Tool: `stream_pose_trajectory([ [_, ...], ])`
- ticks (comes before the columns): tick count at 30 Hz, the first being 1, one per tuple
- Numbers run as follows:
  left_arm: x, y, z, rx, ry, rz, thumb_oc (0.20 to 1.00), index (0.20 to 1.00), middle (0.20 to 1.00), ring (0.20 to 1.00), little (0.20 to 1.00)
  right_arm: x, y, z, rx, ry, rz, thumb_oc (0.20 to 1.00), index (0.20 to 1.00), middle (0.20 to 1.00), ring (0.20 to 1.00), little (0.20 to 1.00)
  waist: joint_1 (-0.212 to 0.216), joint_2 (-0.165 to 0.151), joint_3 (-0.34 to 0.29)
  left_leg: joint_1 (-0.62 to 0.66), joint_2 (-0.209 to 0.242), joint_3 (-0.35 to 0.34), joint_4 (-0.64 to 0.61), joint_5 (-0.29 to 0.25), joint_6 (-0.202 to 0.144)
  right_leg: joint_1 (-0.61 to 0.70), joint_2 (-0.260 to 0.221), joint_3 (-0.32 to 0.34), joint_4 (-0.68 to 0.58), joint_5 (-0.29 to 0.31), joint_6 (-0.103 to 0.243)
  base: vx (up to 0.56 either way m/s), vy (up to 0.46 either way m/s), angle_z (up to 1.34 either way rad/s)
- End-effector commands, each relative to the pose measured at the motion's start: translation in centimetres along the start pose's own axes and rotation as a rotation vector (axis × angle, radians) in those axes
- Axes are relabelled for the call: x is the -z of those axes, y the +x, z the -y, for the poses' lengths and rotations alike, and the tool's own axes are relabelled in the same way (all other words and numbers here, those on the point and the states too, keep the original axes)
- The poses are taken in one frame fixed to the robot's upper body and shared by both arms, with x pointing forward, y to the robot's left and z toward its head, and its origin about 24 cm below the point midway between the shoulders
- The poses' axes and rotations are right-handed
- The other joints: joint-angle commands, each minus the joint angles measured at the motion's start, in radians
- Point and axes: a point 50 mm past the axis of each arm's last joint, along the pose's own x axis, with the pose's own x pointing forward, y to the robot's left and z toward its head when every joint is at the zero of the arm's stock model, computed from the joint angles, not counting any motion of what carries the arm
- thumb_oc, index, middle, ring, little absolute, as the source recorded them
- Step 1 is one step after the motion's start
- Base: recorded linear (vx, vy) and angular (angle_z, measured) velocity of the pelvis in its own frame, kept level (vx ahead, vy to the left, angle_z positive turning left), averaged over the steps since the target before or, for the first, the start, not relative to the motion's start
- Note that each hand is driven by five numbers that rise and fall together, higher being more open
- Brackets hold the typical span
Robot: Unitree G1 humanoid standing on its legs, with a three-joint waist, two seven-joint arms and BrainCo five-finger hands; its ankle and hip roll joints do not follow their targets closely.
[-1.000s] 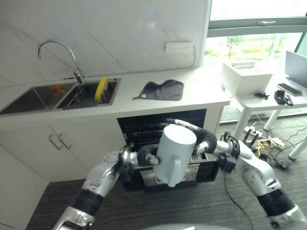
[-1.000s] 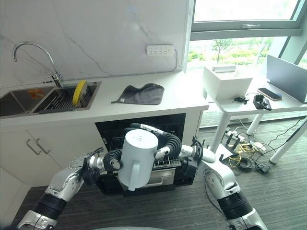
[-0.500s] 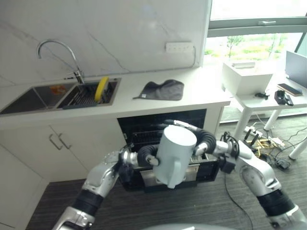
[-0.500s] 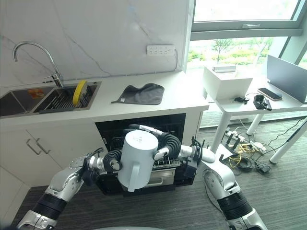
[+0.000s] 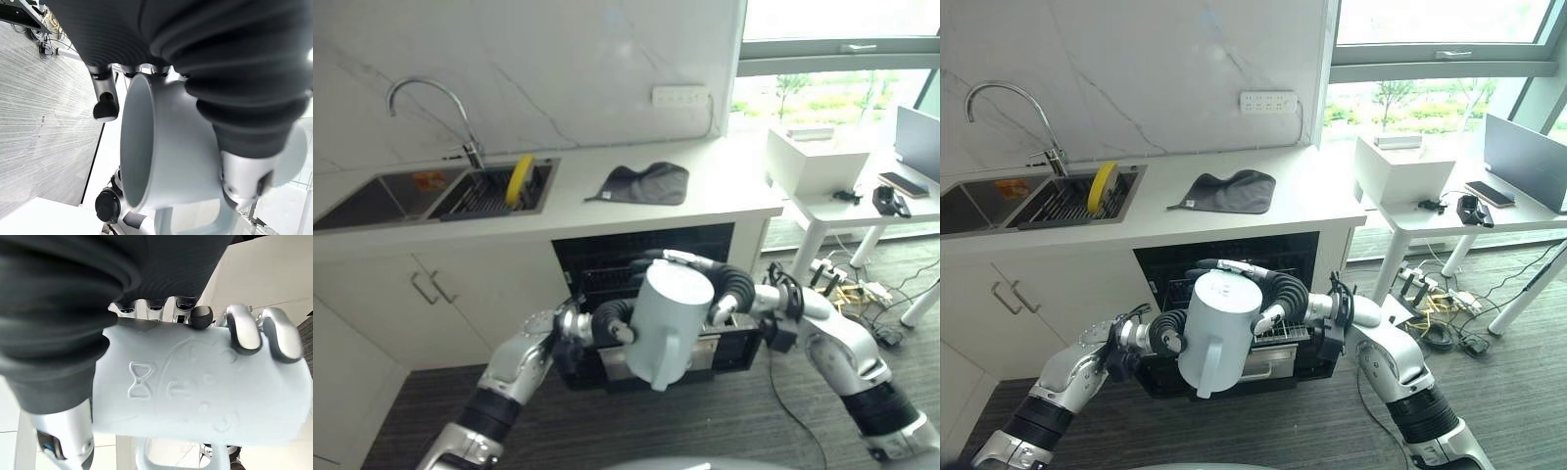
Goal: Place the dishes in the dishwasher.
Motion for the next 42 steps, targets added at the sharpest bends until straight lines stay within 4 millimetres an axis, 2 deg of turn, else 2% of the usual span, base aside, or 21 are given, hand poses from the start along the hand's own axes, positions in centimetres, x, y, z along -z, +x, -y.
stream_pose_trajectory([
  [1, -3.4, -0.2, -1.1, -0.026, 0.119, 0.041, 0.2, 0.2, 0.2, 0.2, 0.2, -2.9, 2.5, -1.6, -0.202, -0.137, 0.058, 1.0, 1.0, 1.0, 1.0, 1.0, 0.018, -0.016, 0.051, 0.087, 0.024, 0.093, 0.008, -0.129, -0.019, -0.022, -0.022, 0.0, 0.005, -0.05, 0.015, 0.0, 0.0, 0.0],
  [2, -3.3, -0.2, -1.1, -0.026, 0.118, 0.041, 0.2, 0.2, 0.2, 0.2, 0.2, -2.9, 2.5, -1.6, -0.203, -0.138, 0.059, 0.715, 0.715, 0.715, 0.715, 0.715, 0.019, -0.016, 0.051, 0.087, 0.024, 0.093, 0.008, -0.129, -0.019, -0.022, -0.022, 0.0, 0.005, -0.05, 0.015, 0.01, 0.007, -0.03],
  [3, -3.3, -0.3, -1.0, -0.025, 0.117, 0.042, 0.2, 0.2, 0.2, 0.2, 0.2, -2.9, 2.5, -1.6, -0.201, -0.145, 0.063, 0.282, 0.282, 0.282, 0.282, 0.282, 0.019, -0.017, 0.051, 0.087, 0.024, 0.094, 0.008, -0.129, -0.019, -0.022, -0.022, 0.0, 0.005, -0.05, 0.015, 0.01, 0.005, -0.08],
  [4, -3.3, -0.3, -1.1, -0.025, 0.116, 0.042, 0.2, 0.2, 0.2, 0.2, 0.2, -2.9, 2.5, -1.6, -0.201, -0.15, 0.066, 0.2, 0.2, 0.2, 0.2, 0.2, 0.019, -0.017, 0.051, 0.087, 0.024, 0.094, 0.008, -0.129, -0.019, -0.022, -0.022, 0.0, 0.005, -0.05, 0.015, 0.01, 0.0, -0.11],
  [23, -3.5, -0.4, -0.8, -0.021, 0.135, 0.053, 0.2, 0.2, 0.2, 0.2, 0.2, -3.4, 2.3, -1.5, -0.172, -0.223, 0.053, 0.2, 0.2, 0.2, 0.2, 0.2, 0.017, -0.019, 0.054, 0.087, 0.023, 0.095, 0.008, -0.128, -0.018, -0.024, -0.018, 0.007, 0.005, -0.049, 0.013, 0.0, -0.001, -0.01],
  [33, -3.7, -0.3, -0.7, -0.042, 0.158, 0.057, 0.2, 0.2, 0.2, 0.2, 0.2, -4.2, 2.3, -1.3, -0.109, -0.237, 0.163, 0.2, 0.2, 0.2, 0.2, 0.2, 0.019, -0.013, 0.054, 0.088, 0.021, 0.096, 0.008, -0.13, -0.016, -0.023, -0.02, 0.001, 0.005, -0.05, 0.013, 0.0, 0.0, 0.0],
  [34, -3.7, -0.3, -0.7, -0.043, 0.158, 0.058, 0.288, 0.288, 0.288, 0.288, 0.288, -4.3, 2.3, -1.3, -0.099, -0.241, 0.169, 0.2, 0.2, 0.2, 0.2, 0.2, 0.02, -0.013, 0.053, 0.088, 0.021, 0.098, 0.008, -0.13, -0.016, -0.023, -0.021, 0.0, 0.005, -0.05, 0.013, 0.0, 0.0, 0.0],
  [35, -3.6, -0.3, -0.7, -0.046, 0.156, 0.058, 0.479, 0.479, 0.479, 0.479, 0.479, -4.2, 2.2, -1.3, -0.089, -0.244, 0.173, 0.2, 0.2, 0.2, 0.2, 0.2, 0.02, -0.012, 0.052, 0.087, 0.021, 0.097, 0.008, -0.13, -0.016, -0.024, -0.022, -0.001, 0.005, -0.05, 0.014, 0.0, 0.0, 0.0],
  [36, -3.6, -0.3, -0.7, -0.046, 0.156, 0.057, 0.878, 0.878, 0.878, 0.878, 0.878, -4.2, 2.2, -1.2, -0.084, -0.247, 0.174, 0.2, 0.2, 0.2, 0.2, 0.2, 0.021, -0.012, 0.052, 0.086, 0.021, 0.097, 0.008, -0.13, -0.015, -0.024, -0.022, -0.001, 0.005, -0.05, 0.014, 0.0, 0.0, 0.0],
  [37, -3.5, -0.4, -0.7, -0.05, 0.156, 0.056, 1.0, 1.0, 1.0, 1.0, 1.0, -4.2, 2.1, -1.2, -0.075, -0.253, 0.176, 0.2, 0.2, 0.2, 0.2, 0.2, 0.02, -0.012, 0.052, 0.086, 0.021, 0.098, 0.008, -0.129, -0.015, -0.025, -0.021, -0.001, 0.005, -0.05, 0.014, 0.0, 0.0, 0.0],
  [42, -3.4, -0.6, -0.7, -0.069, 0.148, 0.069, 1.0, 1.0, 1.0, 1.0, 1.0, -4.3, 1.6, -1.0, -0.051, -0.257, 0.188, 0.2, 0.2, 0.2, 0.2, 0.2, 0.019, -0.011, 0.053, 0.087, 0.021, 0.1, 0.008, -0.13, -0.016, -0.024, -0.02, -0.001, 0.005, -0.05, 0.013, 0.0, 0.0, 0.0],
])
